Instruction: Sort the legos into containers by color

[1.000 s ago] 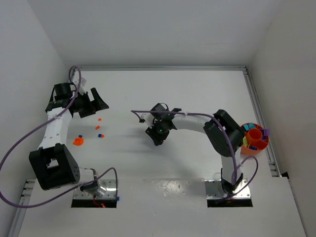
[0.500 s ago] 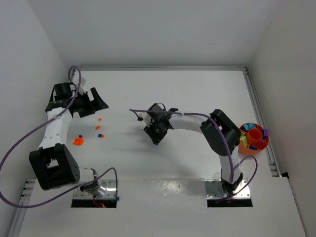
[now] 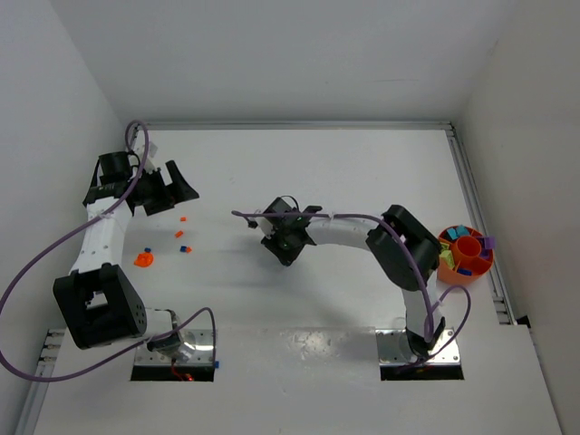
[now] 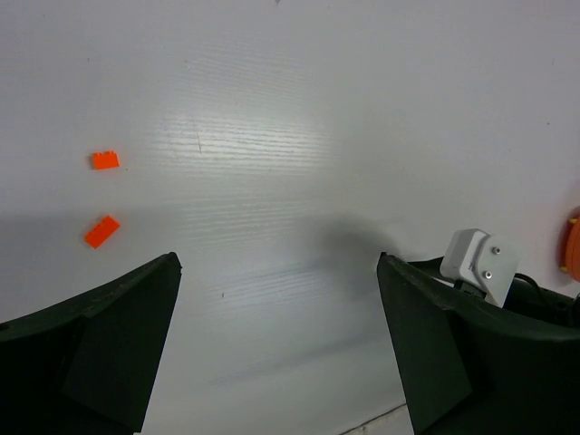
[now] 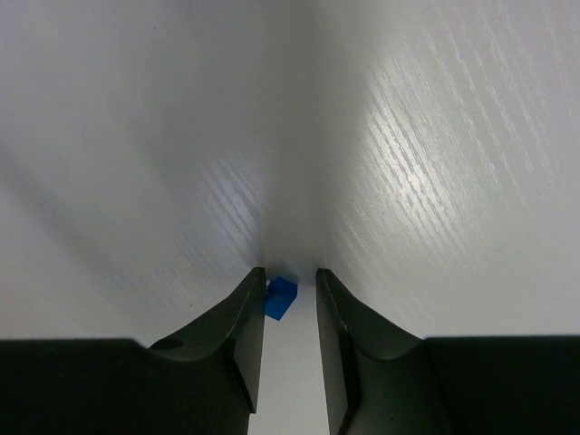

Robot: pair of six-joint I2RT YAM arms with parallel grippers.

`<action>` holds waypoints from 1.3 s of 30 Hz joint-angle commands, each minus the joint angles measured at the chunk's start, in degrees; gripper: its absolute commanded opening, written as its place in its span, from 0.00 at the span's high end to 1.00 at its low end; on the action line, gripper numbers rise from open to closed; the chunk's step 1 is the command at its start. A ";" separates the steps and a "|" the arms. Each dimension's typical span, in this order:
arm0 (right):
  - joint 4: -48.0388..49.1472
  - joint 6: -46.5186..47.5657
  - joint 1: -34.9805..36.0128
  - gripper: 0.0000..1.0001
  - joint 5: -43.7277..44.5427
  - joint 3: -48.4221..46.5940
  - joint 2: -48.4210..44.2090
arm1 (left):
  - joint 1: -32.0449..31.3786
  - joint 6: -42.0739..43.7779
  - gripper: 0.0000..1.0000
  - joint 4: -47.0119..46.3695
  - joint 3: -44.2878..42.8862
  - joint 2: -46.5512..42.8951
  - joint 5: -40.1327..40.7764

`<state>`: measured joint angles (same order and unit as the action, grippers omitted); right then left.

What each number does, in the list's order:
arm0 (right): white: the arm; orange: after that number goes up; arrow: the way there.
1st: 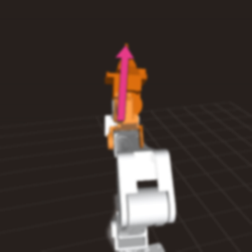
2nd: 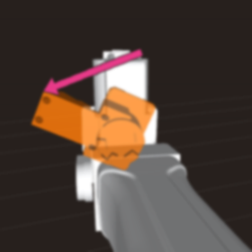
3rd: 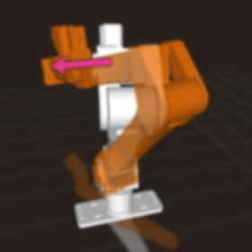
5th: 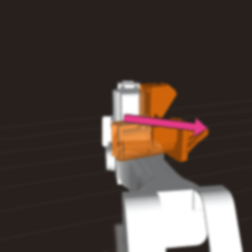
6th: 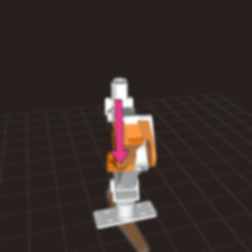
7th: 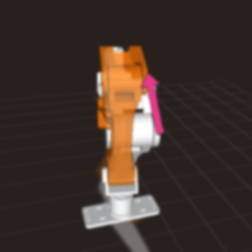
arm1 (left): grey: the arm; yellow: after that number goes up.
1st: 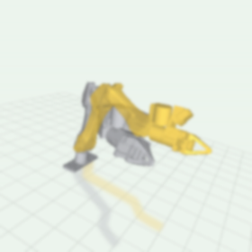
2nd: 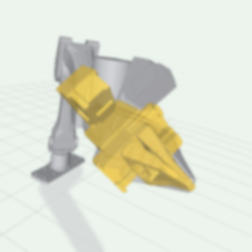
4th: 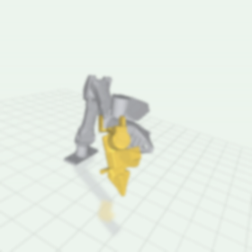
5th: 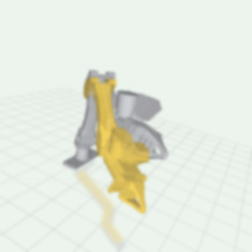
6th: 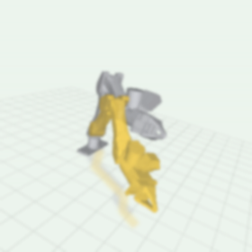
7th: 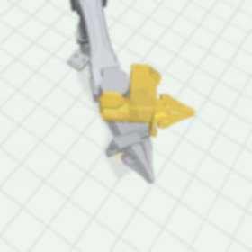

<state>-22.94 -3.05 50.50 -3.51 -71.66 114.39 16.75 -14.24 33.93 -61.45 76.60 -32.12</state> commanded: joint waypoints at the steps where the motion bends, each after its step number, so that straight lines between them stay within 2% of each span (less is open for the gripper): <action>1: -2.11 -1.34 0.74 0.70 1.92 3.36 1.54 | 0.56 -0.09 0.04 -1.24 -1.22 -1.45 0.04; 15: -2.11 -3.02 0.74 0.74 1.93 6.36 1.01 | 0.56 -0.09 0.03 -1.24 -1.22 -1.45 -0.49; 18: -2.11 -3.02 0.74 0.79 1.93 7.49 0.49 | 0.56 -0.09 0.03 -1.24 -1.22 -1.45 -0.49; 20: -2.11 -3.02 0.74 0.79 1.93 8.11 0.48 | 0.56 -0.09 0.03 -1.24 -1.22 -1.45 -0.49; 24: -1.49 -3.02 0.74 0.64 1.93 8.64 -0.75 | 0.56 -0.09 0.03 -1.76 -1.22 -0.92 -1.02; 28: -2.20 -3.02 0.74 0.61 1.32 8.64 -0.75 | 0.56 -0.09 0.03 -1.76 -0.60 -0.92 -1.02; 31: -2.20 -3.02 0.74 0.61 1.31 9.17 -0.75 | 0.56 -0.09 0.03 -1.76 -0.60 -0.92 -1.02; 35: -2.20 -3.02 0.74 0.67 1.31 9.17 -0.22 | 0.56 -0.09 0.03 -1.76 -0.60 -0.92 -1.54; 39: -2.20 -3.02 0.74 0.70 1.93 10.39 -0.75 | 0.56 -0.09 0.03 -1.76 -0.60 -1.45 -1.54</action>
<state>-17.19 -5.23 51.13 -1.80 -65.63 111.04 16.86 -14.22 33.69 -61.43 76.60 -32.77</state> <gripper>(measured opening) 0.304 0.968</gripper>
